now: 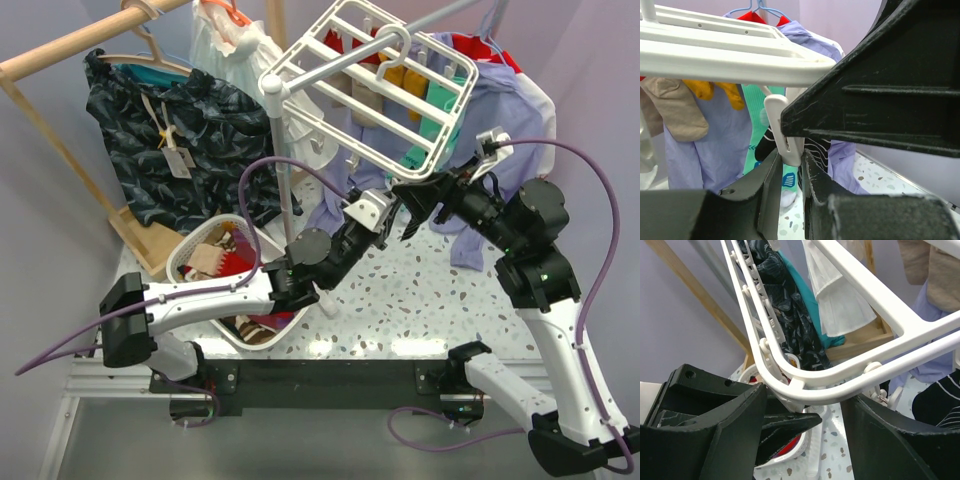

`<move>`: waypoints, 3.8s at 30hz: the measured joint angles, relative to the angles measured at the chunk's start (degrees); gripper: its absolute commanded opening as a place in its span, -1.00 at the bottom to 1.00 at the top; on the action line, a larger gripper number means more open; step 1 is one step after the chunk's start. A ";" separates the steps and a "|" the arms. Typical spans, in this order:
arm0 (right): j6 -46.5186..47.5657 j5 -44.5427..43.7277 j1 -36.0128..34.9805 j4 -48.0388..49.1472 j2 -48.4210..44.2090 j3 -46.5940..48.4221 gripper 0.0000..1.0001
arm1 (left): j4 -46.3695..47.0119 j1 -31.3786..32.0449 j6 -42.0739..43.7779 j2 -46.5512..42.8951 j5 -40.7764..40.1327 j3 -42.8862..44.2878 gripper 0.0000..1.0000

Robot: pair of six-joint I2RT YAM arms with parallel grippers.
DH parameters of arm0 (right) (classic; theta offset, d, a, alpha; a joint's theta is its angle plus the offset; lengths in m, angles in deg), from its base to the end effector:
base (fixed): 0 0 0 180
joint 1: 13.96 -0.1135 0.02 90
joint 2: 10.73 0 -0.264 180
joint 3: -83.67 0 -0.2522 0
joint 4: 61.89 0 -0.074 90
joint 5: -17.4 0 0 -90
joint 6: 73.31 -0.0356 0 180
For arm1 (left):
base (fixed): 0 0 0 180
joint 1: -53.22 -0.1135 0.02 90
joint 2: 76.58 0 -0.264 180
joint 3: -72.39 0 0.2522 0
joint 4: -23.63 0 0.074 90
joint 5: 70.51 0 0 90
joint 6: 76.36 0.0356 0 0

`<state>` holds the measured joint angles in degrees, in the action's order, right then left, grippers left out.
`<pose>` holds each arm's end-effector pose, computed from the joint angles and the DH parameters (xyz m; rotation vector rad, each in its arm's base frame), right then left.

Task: Clip the socks to the hanger
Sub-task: Open the clamp at the hanger, then pick up the sock from the bin.

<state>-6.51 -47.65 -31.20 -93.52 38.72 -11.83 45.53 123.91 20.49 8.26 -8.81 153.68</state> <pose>0.1492 0.0620 0.4653 -0.2815 1.5589 0.8860 0.1310 -0.3228 0.3940 0.4401 1.2416 -0.6447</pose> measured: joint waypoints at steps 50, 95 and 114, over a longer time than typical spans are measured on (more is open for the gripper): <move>-5.09 -4.17 -0.04 10.12 -1.57 -4.04 -0.63 | -15.17 4.31 -2.91 1.64 -8.17 3.43 0.04; -2.69 -6.08 -0.02 11.04 -2.60 -7.98 -0.84 | -79.65 -40.92 -53.83 -31.39 -6.56 -24.11 0.66; -2.23 -6.05 -0.02 11.02 -2.36 -8.41 -0.83 | -86.01 -41.38 -60.85 -32.28 -10.60 -30.03 0.12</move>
<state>-8.74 -53.70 -31.22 -82.50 36.36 -20.24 -40.48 82.54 -40.36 -24.03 -19.41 123.65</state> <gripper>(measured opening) 0.272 0.592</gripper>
